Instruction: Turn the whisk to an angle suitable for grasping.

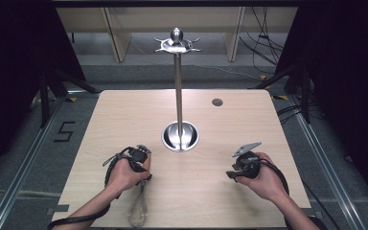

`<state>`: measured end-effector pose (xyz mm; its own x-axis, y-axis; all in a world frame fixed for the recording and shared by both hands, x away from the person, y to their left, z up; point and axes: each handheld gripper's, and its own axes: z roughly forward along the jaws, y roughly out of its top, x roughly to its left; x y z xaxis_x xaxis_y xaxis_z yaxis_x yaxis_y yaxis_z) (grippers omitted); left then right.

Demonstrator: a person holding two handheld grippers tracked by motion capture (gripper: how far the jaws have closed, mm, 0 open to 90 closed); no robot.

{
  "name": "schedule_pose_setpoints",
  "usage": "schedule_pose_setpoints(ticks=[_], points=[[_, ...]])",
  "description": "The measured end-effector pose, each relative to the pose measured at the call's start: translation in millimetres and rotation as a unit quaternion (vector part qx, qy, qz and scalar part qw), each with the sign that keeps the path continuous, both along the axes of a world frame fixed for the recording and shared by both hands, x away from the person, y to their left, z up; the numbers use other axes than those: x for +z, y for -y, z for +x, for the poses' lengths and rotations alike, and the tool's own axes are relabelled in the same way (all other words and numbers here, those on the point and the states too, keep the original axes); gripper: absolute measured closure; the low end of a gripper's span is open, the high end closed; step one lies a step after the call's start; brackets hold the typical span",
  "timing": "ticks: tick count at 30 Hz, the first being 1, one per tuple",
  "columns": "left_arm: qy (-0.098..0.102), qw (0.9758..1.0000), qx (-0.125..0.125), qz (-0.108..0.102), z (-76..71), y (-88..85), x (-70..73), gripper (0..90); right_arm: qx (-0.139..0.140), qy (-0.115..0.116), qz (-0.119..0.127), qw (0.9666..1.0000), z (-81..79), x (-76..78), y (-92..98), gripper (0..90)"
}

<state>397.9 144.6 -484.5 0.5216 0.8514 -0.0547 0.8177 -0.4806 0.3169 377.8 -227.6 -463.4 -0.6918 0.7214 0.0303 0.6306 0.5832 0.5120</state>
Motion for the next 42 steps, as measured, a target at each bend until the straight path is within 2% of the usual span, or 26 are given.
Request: schedule_pose_setpoints(ticks=[1,2,3,4,5,6,8,11,13,14,17,19,21,25,26,27,30,31,34,35,36,37,39,40,41,42], points=[[-0.008,0.9997,-0.007,0.022,0.7,-3.1,1.7,57.1,0.0,-0.001,0.0,1.0,-0.1,0.1,0.0,59.8],[-0.008,0.9997,-0.007,0.022,0.7,-3.1,1.7,58.5,0.0,-0.001,0.0,1.0,-0.1,0.1,0.0,59.8],[-0.016,0.9984,-0.023,0.049,2.4,-6.5,4.6,59.8,-0.005,-0.007,0.0,1.0,-0.9,0.6,-0.4,59.8],[-0.016,0.9984,-0.023,0.049,2.4,-6.5,4.6,60.5,-0.005,-0.007,0.0,1.0,-0.9,0.6,-0.4,59.8],[0.005,0.9985,-0.022,0.051,2.1,-8.1,1.5,61.0,-0.005,-0.007,-0.001,1.0,-0.7,0.6,-0.7,59.8],[-0.018,0.9979,-0.025,0.056,3.5,-8.9,4.5,60.8,0.001,-0.006,0.0,1.0,-0.4,0.5,-0.2,59.7],[-0.018,0.9979,-0.02,0.058,5.7,-10.7,4.5,57.3,0.0,-0.007,-0.001,1.0,-0.8,0.3,-0.7,59.6],[-0.032,0.9972,-0.007,0.067,9.1,-12.5,5.7,53.1,0.0,-0.009,0.0,1.0,-1.1,0.4,-0.8,59.4],[-0.04,0.9978,-0.006,0.053,10.4,-13.9,4.5,52.5,0.0,-0.009,0.0,1.0,-0.9,0.2,-0.3,59.3],[-0.043,0.9968,-0.008,0.067,11.5,-14.5,5.9,53.2,0.004,-0.004,0.0,1.0,0.0,-0.3,0.2,59.2],[-0.043,0.9973,-0.004,0.06,12.8,-15.1,5.3,59.3,0.004,-0.004,0.0,1.0,0.0,-0.4,0.2,59.1],[-0.049,0.9966,-0.006,0.066,14.3,-16.4,6.7,63.2,0.006,-0.004,0.0,1.0,0.0,-0.4,0.3,59.0],[-0.065,0.9968,-0.003,0.046,14.5,-17.2,5.9,65.2,0.007,-0.004,0.0,1.0,-0.2,-0.4,0.5,59.0],[-0.065,0.9971,-0.004,0.039,14.4,-22.5,5.8,68.0,0.004,-0.004,0.001,1.0,-0.3,-0.4,1.2,59.0],[-0.065,0.9971,-0.004,0.039,14.4,-22.5,5.8,68.2,-0.004,-0.014,0.002,0.9999,-1.7,0.3,0.8,58.9],[-0.055,0.9979,0.004,0.033,13.3,-25.2,5.6,68.2,-0.002,-0.009,0.002,1.0,-1.0,-0.4,1.1,58.9],[-0.03,0.9993,0.003,0.02,11.5,-29.1,7.0,68.3,-0.002,-0.008,0.002,1.0,-0.9,-0.2,1.5,58.7],[-0.019,0.9997,0.015,0.004,10.0,-28.9,7.8,68.4,-0.004,-0.009,0.002,1.0,-1.1,-0.2,1.2,58.5],[0.013,0.9998,0.014,-0.011,6.7,-33.2,18.6,68.4,-0.005,-0.003,0.002,1.0,-0.8,-0.2,1.0,57.9],[0.023,0.9994,0.014,-0.023,5.5,-35.1,22.7,68.4,-0.007,-0.002,0.004,1.0,-1.1,-0.3,0.9,57.7],[0.023,0.9994,0.014,-0.023,5.5,-35.1,22.7,68.4,-0.007,-0.001,0.006,1.0,-1.2,0.1,1.2,57.6],[0.047,0.9975,0.013,-0.05,2.1,-38.9,30.1,68.4,-0.001,0.002,0.006,1.0,-1.0,0.8,2.4,57.4],[0.07,0.9946,0.017,-0.074,-2.3,-43.1,37.5,68.4,-0.005,0.004,0.006,1.0,-1.8,1.8,2.7,57.4],[0.07,0.9946,0.017,-0.074,-2.3,-43.1,37.5,68.4,-0.002,0.01,0.009,0.9999,-1.6,2.2,3.7,57.4],[0.093,0.9906,0.01,-0.099,-5.0,-48.1,43.2,68.4,-0.002,0.015,0.012,0.9998,-1.5,2.8,4.3,57.3],[0.093,0.9906,0.01,-0.099,-5.0,-48.1,43.2,68.5,0.0,0.021,0.011,0.9997,-1.2,2.9,5.4,57.3]])
